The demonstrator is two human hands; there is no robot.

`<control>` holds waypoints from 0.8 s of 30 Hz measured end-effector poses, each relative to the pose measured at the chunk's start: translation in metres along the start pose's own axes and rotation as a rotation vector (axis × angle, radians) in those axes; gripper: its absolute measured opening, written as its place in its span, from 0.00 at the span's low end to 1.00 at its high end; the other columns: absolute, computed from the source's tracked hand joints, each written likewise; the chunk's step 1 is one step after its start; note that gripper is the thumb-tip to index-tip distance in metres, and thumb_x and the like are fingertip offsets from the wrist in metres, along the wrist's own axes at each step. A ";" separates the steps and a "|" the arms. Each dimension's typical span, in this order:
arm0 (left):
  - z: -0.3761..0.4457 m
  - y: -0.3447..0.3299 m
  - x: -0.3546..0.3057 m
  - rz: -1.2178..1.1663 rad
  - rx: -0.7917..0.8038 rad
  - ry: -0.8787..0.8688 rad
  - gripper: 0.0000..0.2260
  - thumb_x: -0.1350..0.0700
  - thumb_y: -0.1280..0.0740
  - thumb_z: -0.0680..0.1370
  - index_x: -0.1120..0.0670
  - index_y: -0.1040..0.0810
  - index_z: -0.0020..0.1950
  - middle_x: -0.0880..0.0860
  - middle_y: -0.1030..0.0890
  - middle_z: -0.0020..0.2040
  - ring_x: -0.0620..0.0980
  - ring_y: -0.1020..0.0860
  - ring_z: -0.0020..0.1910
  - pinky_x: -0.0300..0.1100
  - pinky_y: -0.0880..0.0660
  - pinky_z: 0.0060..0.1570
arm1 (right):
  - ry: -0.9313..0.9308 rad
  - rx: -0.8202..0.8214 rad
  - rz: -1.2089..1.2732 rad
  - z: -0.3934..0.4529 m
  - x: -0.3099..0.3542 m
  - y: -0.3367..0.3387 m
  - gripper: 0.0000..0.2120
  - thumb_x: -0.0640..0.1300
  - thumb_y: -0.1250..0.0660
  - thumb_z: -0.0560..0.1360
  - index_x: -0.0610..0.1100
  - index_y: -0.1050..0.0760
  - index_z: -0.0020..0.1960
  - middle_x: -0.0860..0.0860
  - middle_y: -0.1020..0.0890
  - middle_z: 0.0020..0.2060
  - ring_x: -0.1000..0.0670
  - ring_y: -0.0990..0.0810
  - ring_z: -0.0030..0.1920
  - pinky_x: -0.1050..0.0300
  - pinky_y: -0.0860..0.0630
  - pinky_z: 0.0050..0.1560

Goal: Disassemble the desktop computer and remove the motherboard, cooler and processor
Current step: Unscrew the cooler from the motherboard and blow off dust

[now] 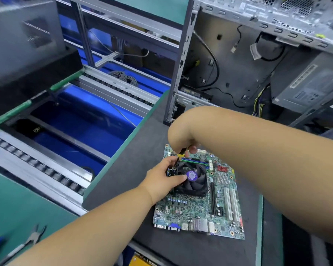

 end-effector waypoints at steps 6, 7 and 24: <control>-0.003 -0.001 -0.006 0.206 -0.312 0.131 0.22 0.31 0.36 0.70 0.40 0.23 0.58 0.44 0.20 0.51 0.42 0.37 0.54 0.41 0.38 0.52 | 0.068 0.036 0.043 0.008 -0.004 -0.005 0.16 0.40 0.47 0.84 0.37 0.31 0.39 0.50 0.28 0.15 0.54 0.37 0.12 0.73 0.41 0.17; -0.005 0.000 -0.009 0.261 -0.384 0.118 0.20 0.32 0.36 0.71 0.42 0.23 0.55 0.43 0.20 0.49 0.36 0.39 0.47 0.42 0.38 0.53 | 0.072 0.035 -0.020 0.008 -0.001 -0.006 0.16 0.40 0.46 0.83 0.39 0.31 0.39 0.51 0.28 0.16 0.54 0.36 0.14 0.72 0.42 0.16; -0.011 0.002 -0.004 0.273 -0.454 0.256 0.13 0.31 0.36 0.69 0.37 0.26 0.45 0.46 0.26 0.46 0.53 0.39 0.49 0.42 0.41 0.45 | 0.172 -0.386 -0.372 -0.016 0.002 0.008 0.10 0.43 0.39 0.76 0.44 0.27 0.36 0.50 0.29 0.29 0.50 0.32 0.29 0.59 0.38 0.27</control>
Point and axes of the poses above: each hand's wrist, its own z-axis towards the middle knuckle, its own y-axis out of the back of the hand, x = y × z, the point moved 8 cm from there along z, towards the middle knuckle
